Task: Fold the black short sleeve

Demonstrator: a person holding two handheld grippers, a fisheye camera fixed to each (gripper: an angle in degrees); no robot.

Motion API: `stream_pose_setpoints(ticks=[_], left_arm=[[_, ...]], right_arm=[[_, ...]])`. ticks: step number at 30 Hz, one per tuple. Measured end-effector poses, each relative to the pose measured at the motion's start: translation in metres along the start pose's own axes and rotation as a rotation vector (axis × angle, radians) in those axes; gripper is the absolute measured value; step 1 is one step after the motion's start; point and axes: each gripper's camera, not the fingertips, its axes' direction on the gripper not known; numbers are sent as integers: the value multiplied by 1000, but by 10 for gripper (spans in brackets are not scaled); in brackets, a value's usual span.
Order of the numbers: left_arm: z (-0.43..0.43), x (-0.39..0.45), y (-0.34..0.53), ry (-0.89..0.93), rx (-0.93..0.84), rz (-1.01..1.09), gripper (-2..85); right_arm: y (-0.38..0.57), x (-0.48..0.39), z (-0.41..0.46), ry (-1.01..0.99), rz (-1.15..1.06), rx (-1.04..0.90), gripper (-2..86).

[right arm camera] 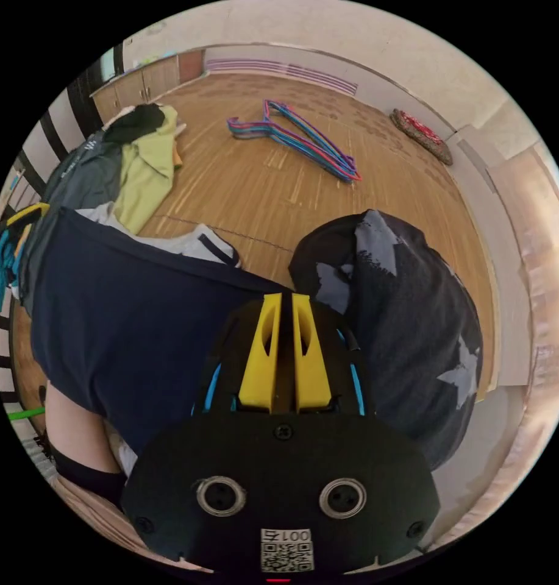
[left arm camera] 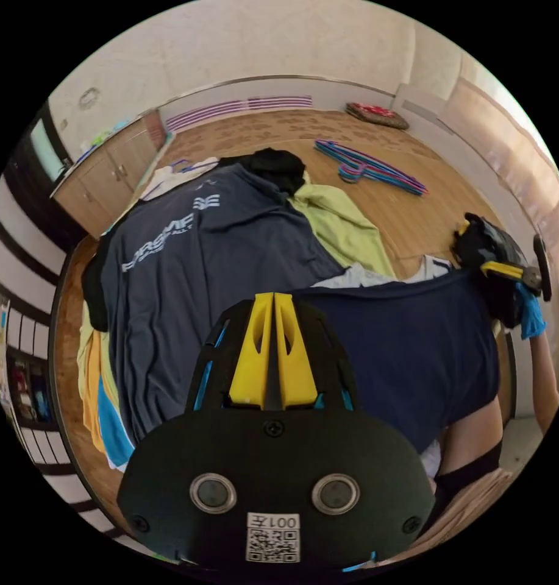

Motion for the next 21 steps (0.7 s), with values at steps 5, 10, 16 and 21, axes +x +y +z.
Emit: stream_pose_setpoints(ticks=[5, 10, 16, 21], left_arm=[[20, 19, -8, -19, -70, 154, 8], [48, 25, -11, -128, -94, 143, 13], [67, 18, -27, -134, -82, 92, 6], [82, 16, -35, -141, -104, 88, -14]], right_arm=[[0, -20, 27, 10, -52, -44, 70], [-6, -28, 59, 93, -28, -17, 72], [-17, -20, 74, 99, 25, 39, 28], [-17, -9, 80, 50, 64, 46, 9]])
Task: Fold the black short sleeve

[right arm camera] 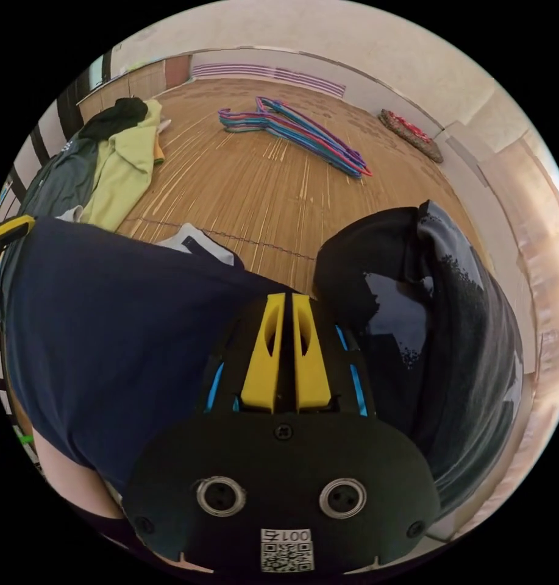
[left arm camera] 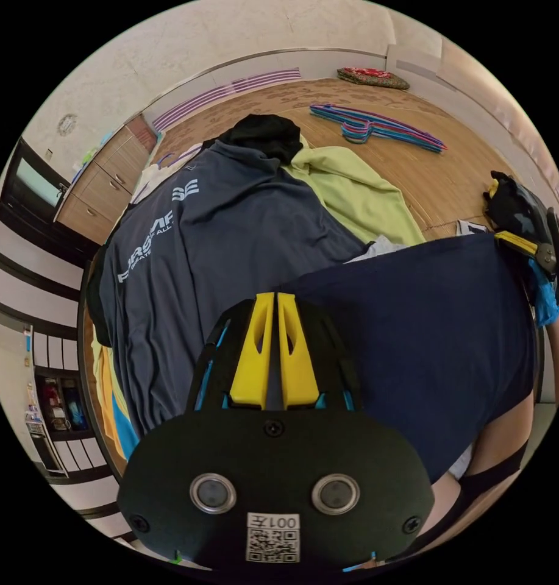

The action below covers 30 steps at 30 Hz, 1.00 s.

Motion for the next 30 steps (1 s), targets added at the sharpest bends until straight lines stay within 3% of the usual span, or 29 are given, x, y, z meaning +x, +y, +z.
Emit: stream_pose_setpoints(ticks=[7, 13, 22, 30], left_arm=[[9, -15, 12, 68, 18, -67, -14], [-15, -18, 53, -71, 95, -87, -14], [-24, -6, 152, 75, 98, 32, -11], [-24, -5, 233, 264, 127, 60, 1]], right_arm=[[19, 17, -10, -11, -20, -9, 4], [74, 27, -54, -86, -63, 91, 6], [201, 54, -112, -271, -204, 260, 12], [308, 83, -129, -396, -315, 197, 52]])
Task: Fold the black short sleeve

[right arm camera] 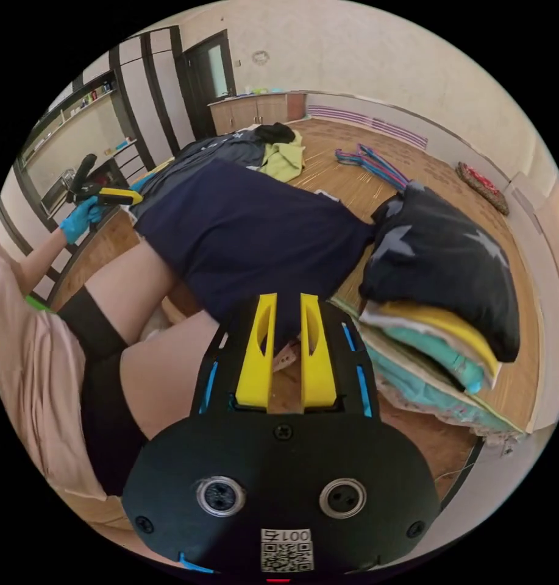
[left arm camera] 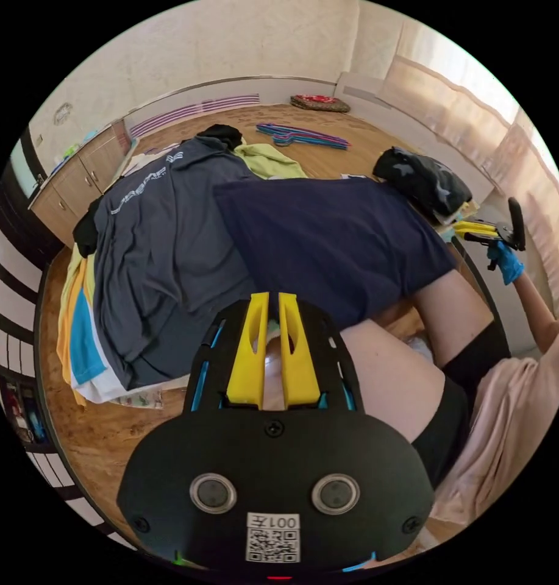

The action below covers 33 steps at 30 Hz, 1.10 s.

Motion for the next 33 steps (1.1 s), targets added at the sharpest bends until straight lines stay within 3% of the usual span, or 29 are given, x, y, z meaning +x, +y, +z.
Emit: stream_pose_setpoints(ticks=[8, 14, 18, 33], left_arm=[[17, -4, 54, 173, -111, 71, 68], [31, -12, 73, 220, -100, 64, 77], [45, -16, 82, 133, -142, 35, 78], [58, -16, 116, 163, -48, -12, -13]], right_arm=[[71, 13, -14, -167, 143, 31, 105], [98, 22, -8, -276, 202, 9, 104], [105, 14, -10, -265, 175, 2, 85], [118, 1, -14, -202, 98, -69, 15]])
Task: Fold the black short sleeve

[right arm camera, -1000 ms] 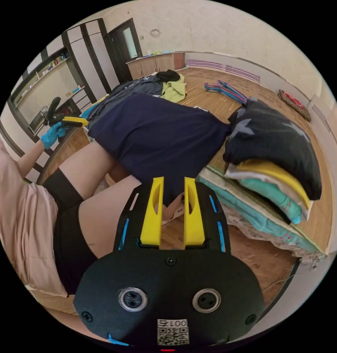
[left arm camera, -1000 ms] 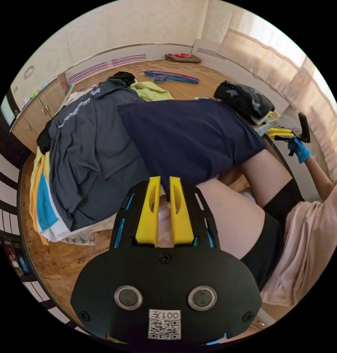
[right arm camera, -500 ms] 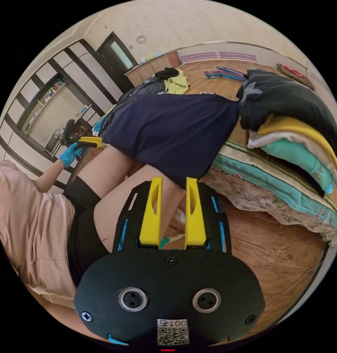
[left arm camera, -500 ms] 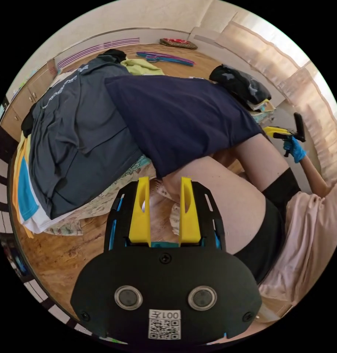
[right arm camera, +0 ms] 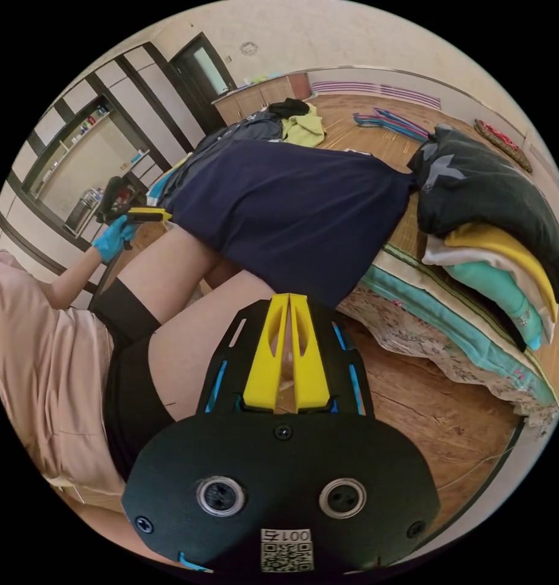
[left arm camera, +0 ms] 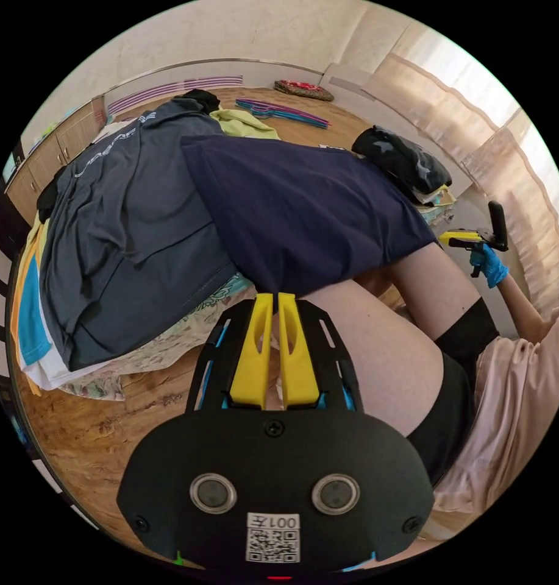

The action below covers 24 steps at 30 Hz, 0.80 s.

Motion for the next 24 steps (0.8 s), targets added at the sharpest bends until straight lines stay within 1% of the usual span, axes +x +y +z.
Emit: stream_pose_setpoints(ticks=[3, 7, 12, 14, 17, 21, 24], left_arm=[[-9, 0, 9, 1, 33, -22, -15], [-23, 1, 22, -19, 73, -44, -16], [-27, 4, 27, -23, 75, -51, -16], [-25, 10, 29, -42, 60, -44, -16], [-24, 19, 31, -60, 47, -33, -16], [-26, 26, 33, -59, 46, -31, -16], [-29, 32, 35, -77, 54, -26, -16]], right_arm=[[8, -2, -2, 69, -3, -17, 25], [22, 2, -6, 130, 35, -4, 74], [33, 20, 1, 18, 115, 13, 106], [41, 39, 7, -130, 202, 61, 102], [50, 51, 8, -227, 248, 120, 78], [56, 46, 0, -240, 216, 173, 31], [57, 32, -18, -144, 160, 192, 18]])
